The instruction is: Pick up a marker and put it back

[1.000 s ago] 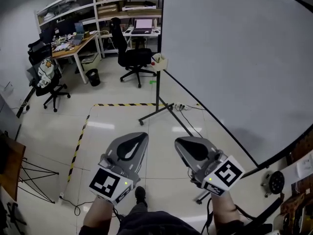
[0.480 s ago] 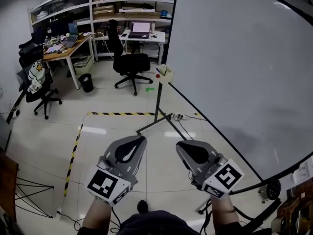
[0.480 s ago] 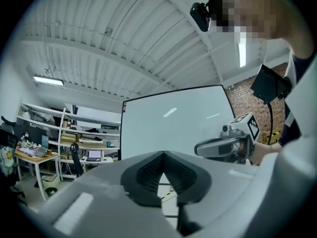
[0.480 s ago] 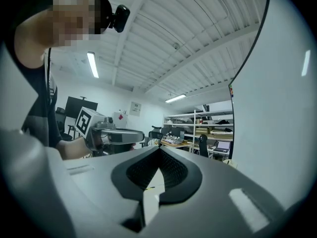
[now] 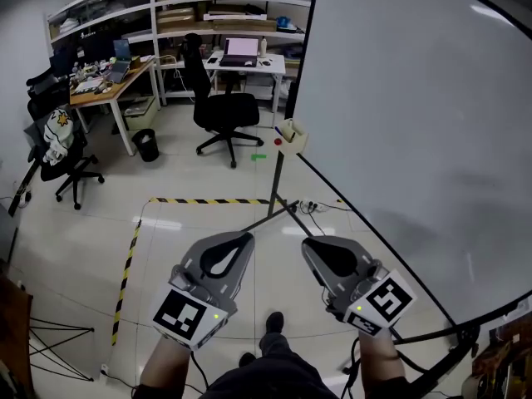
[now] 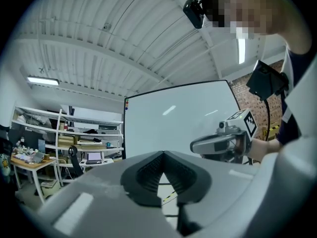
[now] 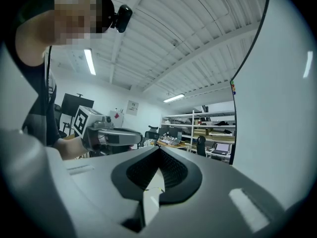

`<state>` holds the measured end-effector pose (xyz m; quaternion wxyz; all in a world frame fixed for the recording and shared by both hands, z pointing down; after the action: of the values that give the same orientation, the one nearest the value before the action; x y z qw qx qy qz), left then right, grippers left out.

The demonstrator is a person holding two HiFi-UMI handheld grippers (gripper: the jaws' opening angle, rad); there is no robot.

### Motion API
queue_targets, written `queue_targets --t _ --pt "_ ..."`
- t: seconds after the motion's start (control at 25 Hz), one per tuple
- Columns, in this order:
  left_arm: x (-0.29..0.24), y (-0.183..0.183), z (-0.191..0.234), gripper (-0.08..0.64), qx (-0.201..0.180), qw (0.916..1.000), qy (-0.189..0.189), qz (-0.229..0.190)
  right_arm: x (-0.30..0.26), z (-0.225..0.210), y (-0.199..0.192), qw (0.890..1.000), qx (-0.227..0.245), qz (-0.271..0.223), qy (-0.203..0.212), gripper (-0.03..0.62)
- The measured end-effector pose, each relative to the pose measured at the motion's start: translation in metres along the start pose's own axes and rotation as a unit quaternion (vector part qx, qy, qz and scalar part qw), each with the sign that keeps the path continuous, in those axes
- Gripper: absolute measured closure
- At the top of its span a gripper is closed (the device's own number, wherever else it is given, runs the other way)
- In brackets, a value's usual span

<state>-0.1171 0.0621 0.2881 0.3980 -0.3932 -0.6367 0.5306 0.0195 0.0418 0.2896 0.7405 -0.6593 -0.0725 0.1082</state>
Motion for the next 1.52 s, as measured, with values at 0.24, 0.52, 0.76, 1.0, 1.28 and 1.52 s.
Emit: queue_targets --t 0.24,0.52,0.76,1.0,1.28,1.52 --pt "-0.062 -0.007 0.029 0.554 -0.013 0.9999 0.006 0.006 -0.025 -0.064 -0.019 1.0 -0.011 0.004 0.006 0.592" --pt "-0.146 -0.021 0.052 0.554 -0.026 0.9991 0.021 0.028 -0.043 -0.149 -0.038 1.0 -0.008 0.017 0.024 0.592" --pt "-0.192 -0.03 0.071 0.554 -0.035 0.9978 0.039 0.039 -0.061 -0.209 -0.05 0.999 -0.019 0.023 0.041 0.592" --pt "-0.228 -0.041 0.101 0.554 -0.026 0.9978 0.045 0.041 -0.082 -0.25 -0.058 0.998 -0.019 0.033 0.044 0.592" --pt "-0.287 -0.068 0.146 0.554 -0.008 0.9994 0.01 0.032 -0.113 -0.305 -0.077 0.998 -0.004 0.063 0.004 0.591" --pt "-0.347 -0.084 0.19 0.554 0.013 0.9983 -0.047 0.031 -0.142 -0.358 -0.082 0.995 -0.002 0.083 -0.058 0.592"
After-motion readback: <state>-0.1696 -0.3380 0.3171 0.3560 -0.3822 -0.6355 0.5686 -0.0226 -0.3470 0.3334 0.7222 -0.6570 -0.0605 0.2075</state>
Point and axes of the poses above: the fingertips, and each gripper's own axes: x backward along the fingers, z to its left, y out of its top, the point moved 4 cm from there along x, backward along the fingers, and after that the axes turned 13 degrees about y, right-handed, at the moved point
